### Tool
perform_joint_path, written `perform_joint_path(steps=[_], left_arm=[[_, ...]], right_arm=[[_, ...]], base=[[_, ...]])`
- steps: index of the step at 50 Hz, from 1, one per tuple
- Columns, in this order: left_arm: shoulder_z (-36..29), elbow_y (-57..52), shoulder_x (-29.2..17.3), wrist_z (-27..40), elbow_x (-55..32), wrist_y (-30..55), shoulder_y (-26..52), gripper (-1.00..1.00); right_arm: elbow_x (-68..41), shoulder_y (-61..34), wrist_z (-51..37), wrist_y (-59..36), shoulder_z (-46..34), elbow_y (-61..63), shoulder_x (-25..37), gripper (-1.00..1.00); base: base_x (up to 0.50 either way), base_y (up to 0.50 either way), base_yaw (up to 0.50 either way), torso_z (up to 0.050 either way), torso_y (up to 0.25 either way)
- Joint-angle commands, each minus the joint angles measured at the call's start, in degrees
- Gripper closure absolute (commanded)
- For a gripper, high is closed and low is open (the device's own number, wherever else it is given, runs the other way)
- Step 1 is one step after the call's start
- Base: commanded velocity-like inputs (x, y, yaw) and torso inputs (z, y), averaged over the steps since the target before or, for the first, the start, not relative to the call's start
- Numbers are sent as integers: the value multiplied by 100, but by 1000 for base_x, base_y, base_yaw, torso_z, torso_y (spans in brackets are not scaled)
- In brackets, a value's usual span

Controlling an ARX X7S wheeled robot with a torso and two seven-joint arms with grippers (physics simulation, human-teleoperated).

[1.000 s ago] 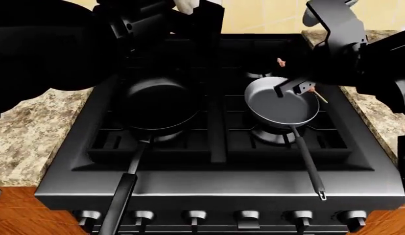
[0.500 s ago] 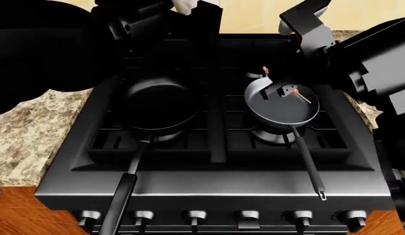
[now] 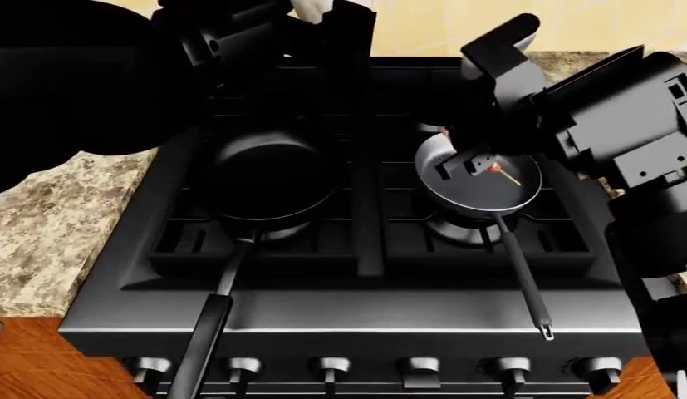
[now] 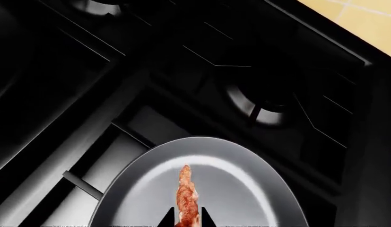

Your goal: Place both pans onto different burners. Then place the garlic and the kebabs on different pans.

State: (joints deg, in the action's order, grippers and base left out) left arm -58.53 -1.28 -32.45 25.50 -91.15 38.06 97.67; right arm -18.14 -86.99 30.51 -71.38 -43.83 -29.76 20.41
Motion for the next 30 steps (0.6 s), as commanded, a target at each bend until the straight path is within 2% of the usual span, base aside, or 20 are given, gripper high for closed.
perform_joint_path(steps=[1, 30], left_arm=[[98, -131, -56, 124, -177, -82, -161, 100], [128, -172, -66, 147, -207, -61, -151, 100]], right_arm=[[-4, 54, 14, 94, -35, -172, -17, 100], [88, 77, 44, 408, -195, -753, -154, 100]], base=[[0, 0, 0, 0, 0], [0, 0, 0, 0, 0]])
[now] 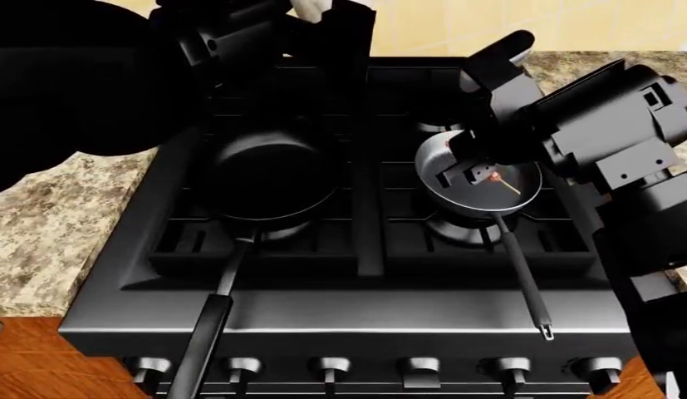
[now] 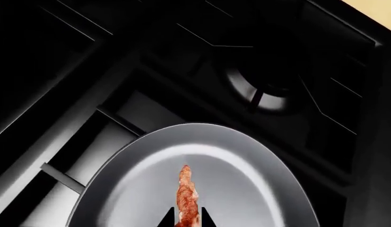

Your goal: Place both pans onto different burners. Then place the garlic and the kebabs on different pans.

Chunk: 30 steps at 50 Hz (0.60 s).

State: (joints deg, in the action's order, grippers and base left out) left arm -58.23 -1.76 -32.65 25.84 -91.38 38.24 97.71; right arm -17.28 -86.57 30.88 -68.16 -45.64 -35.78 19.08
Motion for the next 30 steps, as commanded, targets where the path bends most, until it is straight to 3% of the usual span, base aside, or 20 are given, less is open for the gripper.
perform_joint_path(steps=[1, 3, 4, 30], left_arm=[[101, -131, -50, 117, -186, -79, -154, 100], [106, -140, -55, 123, -191, -77, -152, 100], [107, -145, -57, 125, -193, -77, -151, 100], [137, -197, -78, 198, -235, -38, -118, 100]], right_arm=[[9, 30, 2, 98, -16, -180, -27, 100], [24, 12, -17, 123, -14, -244, -46, 100], [25, 13, -28, 114, -11, -233, -43, -100], [-203, -161, -414, -605, 556, 1017, 344, -100]], base=[[0, 0, 0, 0, 0], [0, 0, 0, 0, 0], [0, 0, 0, 0, 0], [0, 0, 0, 0, 0]])
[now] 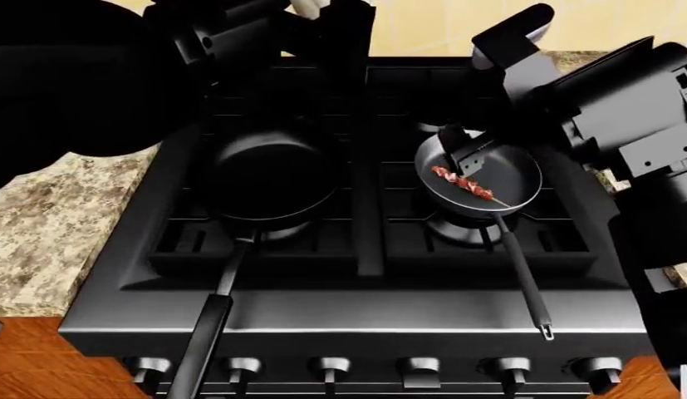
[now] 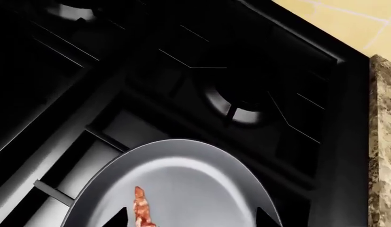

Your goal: Place both pans onto different burners. Then place the garlic and the kebabs on different pans.

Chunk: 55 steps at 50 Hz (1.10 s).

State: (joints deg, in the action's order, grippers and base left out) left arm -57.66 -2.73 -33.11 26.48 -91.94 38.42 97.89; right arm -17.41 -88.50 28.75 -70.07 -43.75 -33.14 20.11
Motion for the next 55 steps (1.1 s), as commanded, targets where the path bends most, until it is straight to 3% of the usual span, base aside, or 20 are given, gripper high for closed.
perform_joint_path(steps=[1, 8, 16, 22, 38, 55], left_arm=[[80, -101, -32, 142, -179, -55, -137, 100], [63, -78, -57, 217, -148, -55, -169, 100], [31, -10, -14, 329, -193, 13, -144, 100], [32, 22, -14, 337, -217, 24, -151, 100], [-258, 277, -67, 994, -1230, 1092, 323, 100], [-281, -107, -430, 1695, -2047, 1420, 407, 100]], right_arm=[[-226, 48, -229, -475, 436, 874, 268, -100], [-439, 241, -528, -856, 1012, 1787, 434, -100], [-492, 330, -725, -901, 1365, 2030, 475, -100], [-501, 334, -750, -908, 1375, 2057, 482, -100], [-529, 226, -717, -918, 1305, 2036, 495, -100], [-459, 104, -656, -668, 1115, 1662, 406, -100]], base=[[0, 0, 0, 0, 0], [0, 0, 0, 0, 0], [0, 0, 0, 0, 0], [0, 0, 0, 0, 0], [0, 0, 0, 0, 0], [0, 0, 0, 0, 0]])
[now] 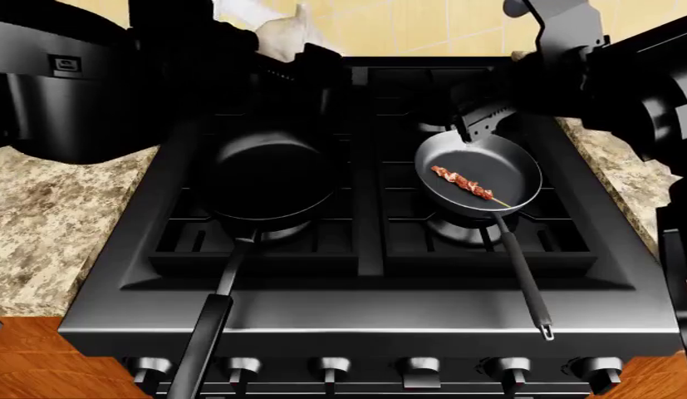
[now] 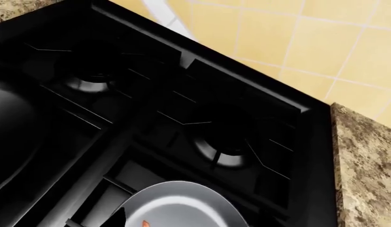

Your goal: Place both pans onto different burners. Then place the garlic and the kebabs on different pans.

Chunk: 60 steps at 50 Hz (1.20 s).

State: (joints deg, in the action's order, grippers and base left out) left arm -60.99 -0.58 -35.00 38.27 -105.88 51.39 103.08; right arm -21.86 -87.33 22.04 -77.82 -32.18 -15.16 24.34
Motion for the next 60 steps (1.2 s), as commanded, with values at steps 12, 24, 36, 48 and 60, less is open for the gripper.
perform_joint_path(steps=[12, 24, 36, 48, 60], left_arm=[[59, -847, -628, 915, -1036, -16, -464, 100], [78, -1121, -857, 902, -1000, -257, -901, 100], [27, -780, -779, 412, -524, -368, -1156, 100], [-58, -426, -683, 46, -224, -408, -1309, 100], [-170, -98, -465, -71, -201, -328, -1314, 100]], right_arm=[[-24, 1, -2, 131, -68, -148, -35, -100], [-49, 1, -38, 97, -63, -124, -58, -100], [-65, -3, -50, 105, -78, -115, -50, -100], [-88, 12, -63, 92, -96, -88, -39, -100], [-91, 9, -63, 137, -116, -156, -23, -100]], base=[[0, 0, 0, 0, 0], [0, 0, 0, 0, 0], [0, 0, 0, 0, 1], [0, 0, 0, 0, 0], [0, 0, 0, 0, 0]])
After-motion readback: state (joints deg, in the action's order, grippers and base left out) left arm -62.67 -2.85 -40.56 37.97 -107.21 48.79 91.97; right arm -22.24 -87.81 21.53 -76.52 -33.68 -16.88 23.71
